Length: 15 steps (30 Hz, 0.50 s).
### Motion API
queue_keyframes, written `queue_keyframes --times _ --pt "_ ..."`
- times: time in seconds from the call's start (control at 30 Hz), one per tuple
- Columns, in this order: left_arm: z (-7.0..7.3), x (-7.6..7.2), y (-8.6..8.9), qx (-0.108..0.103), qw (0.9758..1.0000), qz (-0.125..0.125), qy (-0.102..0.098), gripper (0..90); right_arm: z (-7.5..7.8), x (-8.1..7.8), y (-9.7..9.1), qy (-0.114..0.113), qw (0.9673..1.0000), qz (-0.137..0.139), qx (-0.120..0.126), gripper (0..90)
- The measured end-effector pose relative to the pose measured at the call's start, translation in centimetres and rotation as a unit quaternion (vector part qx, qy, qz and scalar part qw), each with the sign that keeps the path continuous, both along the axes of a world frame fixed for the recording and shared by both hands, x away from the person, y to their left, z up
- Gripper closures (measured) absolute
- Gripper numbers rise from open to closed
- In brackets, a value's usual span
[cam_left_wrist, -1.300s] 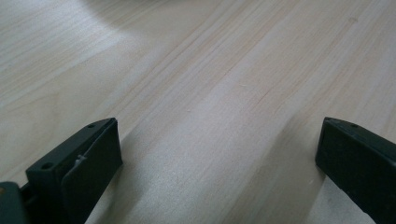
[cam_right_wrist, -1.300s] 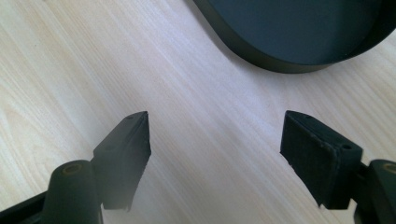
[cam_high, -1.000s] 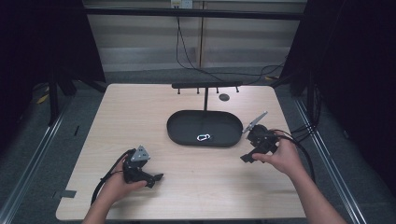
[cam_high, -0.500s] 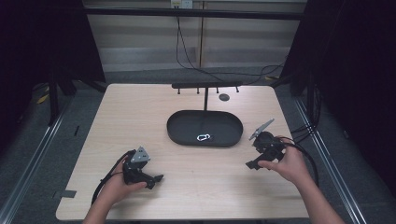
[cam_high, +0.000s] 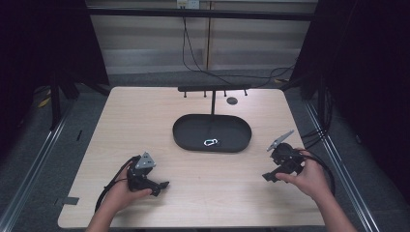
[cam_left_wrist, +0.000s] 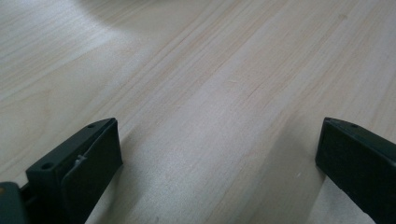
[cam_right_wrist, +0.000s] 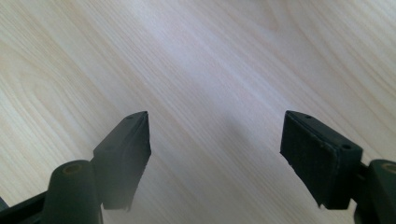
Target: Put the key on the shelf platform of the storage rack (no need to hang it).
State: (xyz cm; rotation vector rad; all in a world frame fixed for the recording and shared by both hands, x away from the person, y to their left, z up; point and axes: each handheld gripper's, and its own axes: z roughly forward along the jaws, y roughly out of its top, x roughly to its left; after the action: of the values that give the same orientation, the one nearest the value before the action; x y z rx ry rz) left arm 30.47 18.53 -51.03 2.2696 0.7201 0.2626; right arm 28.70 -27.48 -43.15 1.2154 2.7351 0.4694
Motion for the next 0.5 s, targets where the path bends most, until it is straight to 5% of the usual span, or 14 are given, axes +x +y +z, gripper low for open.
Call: queue_keyframes --times 0.5 --pt "0.0 -0.1 0.0 0.001 1.0000 -0.001 -0.001 0.0 -1.7 -2.1 -2.2 0.005 0.9997 -0.022 -0.009 22.9"
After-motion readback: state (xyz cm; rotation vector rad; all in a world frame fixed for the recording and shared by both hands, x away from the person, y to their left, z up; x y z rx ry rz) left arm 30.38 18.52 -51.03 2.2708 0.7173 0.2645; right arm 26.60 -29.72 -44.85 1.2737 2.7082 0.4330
